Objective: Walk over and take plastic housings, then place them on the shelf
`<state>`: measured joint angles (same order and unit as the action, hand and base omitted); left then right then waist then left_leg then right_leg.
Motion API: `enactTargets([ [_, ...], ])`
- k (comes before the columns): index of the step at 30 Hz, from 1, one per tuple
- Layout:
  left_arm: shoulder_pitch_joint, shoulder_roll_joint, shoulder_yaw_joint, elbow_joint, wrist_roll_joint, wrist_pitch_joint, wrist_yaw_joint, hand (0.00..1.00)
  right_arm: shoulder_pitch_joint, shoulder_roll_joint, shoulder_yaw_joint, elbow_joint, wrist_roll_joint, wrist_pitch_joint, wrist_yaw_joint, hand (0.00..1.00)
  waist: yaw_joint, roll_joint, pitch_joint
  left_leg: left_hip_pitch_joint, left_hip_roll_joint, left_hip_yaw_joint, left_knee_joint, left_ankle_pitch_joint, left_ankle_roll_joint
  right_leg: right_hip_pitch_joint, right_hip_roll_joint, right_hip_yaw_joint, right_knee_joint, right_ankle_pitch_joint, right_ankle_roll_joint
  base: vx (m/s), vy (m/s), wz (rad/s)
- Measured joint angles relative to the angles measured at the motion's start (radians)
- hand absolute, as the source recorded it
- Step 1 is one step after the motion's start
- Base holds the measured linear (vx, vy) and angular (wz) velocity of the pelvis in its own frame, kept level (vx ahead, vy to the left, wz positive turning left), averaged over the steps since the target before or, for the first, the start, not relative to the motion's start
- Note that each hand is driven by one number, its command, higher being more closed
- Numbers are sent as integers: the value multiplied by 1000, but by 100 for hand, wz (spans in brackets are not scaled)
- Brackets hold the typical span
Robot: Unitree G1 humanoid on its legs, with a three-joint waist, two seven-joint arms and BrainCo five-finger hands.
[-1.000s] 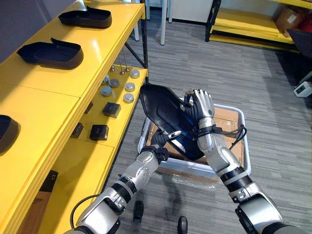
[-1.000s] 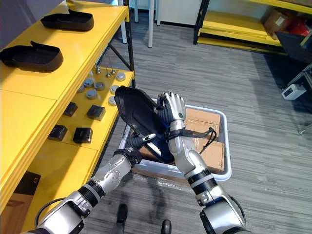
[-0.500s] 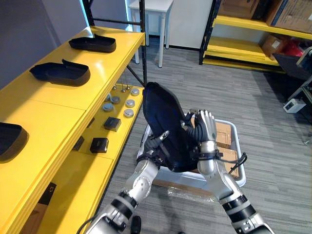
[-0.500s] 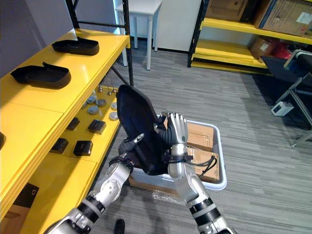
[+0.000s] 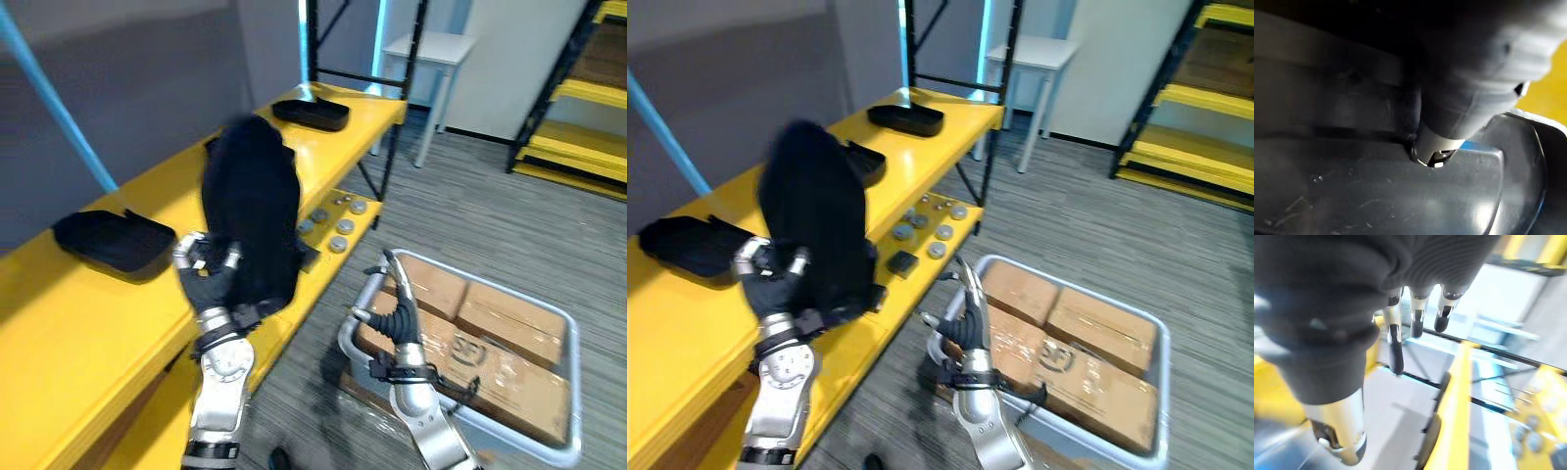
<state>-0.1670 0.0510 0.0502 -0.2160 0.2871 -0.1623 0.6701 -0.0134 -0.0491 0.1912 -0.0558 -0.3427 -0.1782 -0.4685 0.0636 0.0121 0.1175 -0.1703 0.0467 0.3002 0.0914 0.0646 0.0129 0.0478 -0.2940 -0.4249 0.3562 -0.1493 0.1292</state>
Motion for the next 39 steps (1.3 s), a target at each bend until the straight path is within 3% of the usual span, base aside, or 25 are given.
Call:
enactTargets([
  [1, 13, 3, -1, -10, 23, 1, 1, 100, 8, 2, -20, -4, 8, 0, 2, 0, -1, -2, -4, 26, -13, -17, -11, -5, 4, -23, -33, 9, 114, 6, -10, 335, 271, 120],
  [2, 32, 13, -8, -32, 63, 1, 2, 100, 10, 13, -48, -13, 21, 0, 3, 0, -13, -16, -10, 70, -44, -64, -21, -23, 22, -71, -84, 40, 306, 52, -79, 318, 223, 123],
  [4, 54, 20, -9, -69, 99, 1, 4, 100, -2, 34, -71, -16, 23, -3, 6, 0, -36, -23, -13, 108, -59, -153, -25, -42, 47, -138, -57, 136, 492, 24, -84, 348, 113, 135],
  [5, 69, 20, -4, -87, 113, 0, 7, 100, -6, 48, -73, -17, 24, -5, 10, 0, -43, -21, -12, 129, -57, -213, -28, -48, 51, -171, -6, 167, 522, -24, -88, 291, -25, 117],
  [7, 78, 18, -3, -100, 132, -1, 6, 100, -5, 56, -73, -31, 31, -6, 22, 0, -52, -19, -11, 141, -57, -313, -25, -50, 47, -210, 88, 228, 423, -85, -95, 263, -106, 167],
  [8, 88, 12, -2, -110, 133, -3, 4, 100, -3, 55, -77, -56, 45, -8, 30, 0, -53, -20, -12, 141, -60, -374, -20, -49, 44, -223, 154, 312, 294, -92, -91, 211, -154, 177],
  [9, 94, 9, -1, -113, 133, -4, 4, 100, -1, 55, -85, -70, 49, -15, 33, 0, -56, -21, -12, 140, -64, -410, -18, -52, 40, -229, 181, 358, 224, -92, -90, 192, -215, 190],
  [10, 101, 7, 0, -114, 133, -5, 4, 100, 5, 56, -116, -95, 62, -28, 35, 0, -59, -28, -13, 140, -81, -479, -11, -57, 25, -229, 215, 449, 103, -83, -88, 177, -249, 188],
  [11, 123, 12, 7, -129, 133, -5, 6, 100, 7, 57, -147, -99, 62, -35, 34, 0, -58, -55, -15, 141, -120, -531, 4, -75, -2, -222, 206, 523, -16, 22, -84, 169, -265, 181],
  [12, 137, 12, 15, -139, 135, -12, 8, 100, 6, 55, -153, -99, 63, -36, 34, 0, -58, -62, -8, 145, -137, -554, 19, -90, -18, -219, 192, 522, -13, 37, -59, 158, -248, 132],
  [14, 238, -20, 34, -207, 135, -22, 10, 100, 26, 29, -169, -95, 76, -36, 40, 0, -37, -17, -12, 130, -94, -578, 46, -115, -39, -156, 221, 458, -89, 49, -79, 171, -220, 80],
  [16, 276, -36, 43, -246, 126, -37, 2, 100, 45, 27, -174, -112, 104, -36, 47, 0, -25, -7, -19, 96, -69, -597, 59, -119, -48, -129, 237, 391, -141, 61, -95, 116, -171, 96],
  [18, 284, -66, 46, -247, 83, -51, -10, 100, 71, 28, -191, -133, 110, -36, 64, 0, -36, -7, -21, 32, -25, -446, 85, -124, -51, -113, 228, 277, -172, 63, -99, 77, -122, 141],
  [21, 297, -107, 68, -239, -37, -55, -45, 100, 92, 32, -233, -129, 147, -32, 88, 0, -30, -10, -12, 10, 84, -72, 90, -119, -43, -91, 188, 181, -191, 62, -101, 92, 10, 109],
  [23, 303, -107, 88, -233, -90, -57, -51, 100, 93, 37, -255, -128, 151, -31, 93, 0, -44, -13, -11, -1, 111, -52, 132, -125, -48, -75, 157, 157, -191, 62, -100, 100, 180, 79],
  [25, 298, -104, 123, -221, -154, -65, -73, 100, 85, 46, -287, -129, 174, -31, 99, 0, -53, -20, -6, -34, 180, -78, 212, -127, -59, -58, 104, 126, -191, 64, -97, 82, 276, 65],
  [27, 298, -84, 139, -208, -195, -74, -92, 100, 84, 50, -303, -128, 185, -30, 98, 0, -51, -10, -10, -29, 244, -144, 186, -131, -74, -43, 72, 113, -191, 73, -54, 54, 416, 25],
  [28, 298, -70, 149, -204, -229, -81, -106, 100, 76, 45, -308, -128, 190, -31, 98, 0, -47, 11, -17, -2, 281, -203, 140, -79, -99, -33, 59, 116, -192, 73, 14, 70, 623, 2],
  [29, 284, -35, 162, -181, -260, -86, -114, 100, 56, 69, -309, -109, 193, -29, 97, 0, -50, -20, 1, 0, 237, -231, 174, -129, -225, -16, 10, 127, -199, 80, 61, 50, 549, 0],
  [32, 269, 60, 154, -125, -310, -75, -154, 100, 55, 114, -283, -120, 199, -25, 116, 0, -49, -63, -5, -40, 139, -231, 289, -205, -161, -6, -78, 111, -224, 205, 53, 1, 489, 14],
  [34, 233, 72, 135, -115, -332, -77, -186, 100, 57, 120, -286, -133, 198, -21, 121, 0, -45, -64, -6, -50, 97, -212, 311, -233, -125, -24, -123, 122, -206, 281, 43, 1, 403, -3],
  [36, 214, 90, 126, -114, -349, -81, -207, 100, 61, 119, -260, -132, 199, -11, 129, 0, -38, -59, -6, -44, 81, -156, 289, -233, -92, -100, -149, 138, -179, 377, -14, -32, 356, -64],
  [37, 198, 105, 119, -109, -367, -81, -226, 100, 65, 119, -244, -127, 199, -5, 137, 0, -37, -53, -4, -31, 77, -113, 252, -217, -66, -142, -150, 125, -168, 401, -73, -45, 282, -68],
  [38, 173, 114, 109, -86, -379, -81, -243, 100, 69, 118, -236, -126, 199, 1, 143, 0, -50, -43, 2, -25, 77, -109, 229, -202, -45, -165, -122, 129, -109, 321, -59, -56, 249, -40],
  [39, 125, 124, 81, -30, -391, -79, -262, 100, 91, 116, -233, -126, 199, 4, 153, 0, -73, -37, 6, -4, 68, -111, 194, -185, -23, -169, -37, 181, -43, 186, -14, -40, 144, -1],
])
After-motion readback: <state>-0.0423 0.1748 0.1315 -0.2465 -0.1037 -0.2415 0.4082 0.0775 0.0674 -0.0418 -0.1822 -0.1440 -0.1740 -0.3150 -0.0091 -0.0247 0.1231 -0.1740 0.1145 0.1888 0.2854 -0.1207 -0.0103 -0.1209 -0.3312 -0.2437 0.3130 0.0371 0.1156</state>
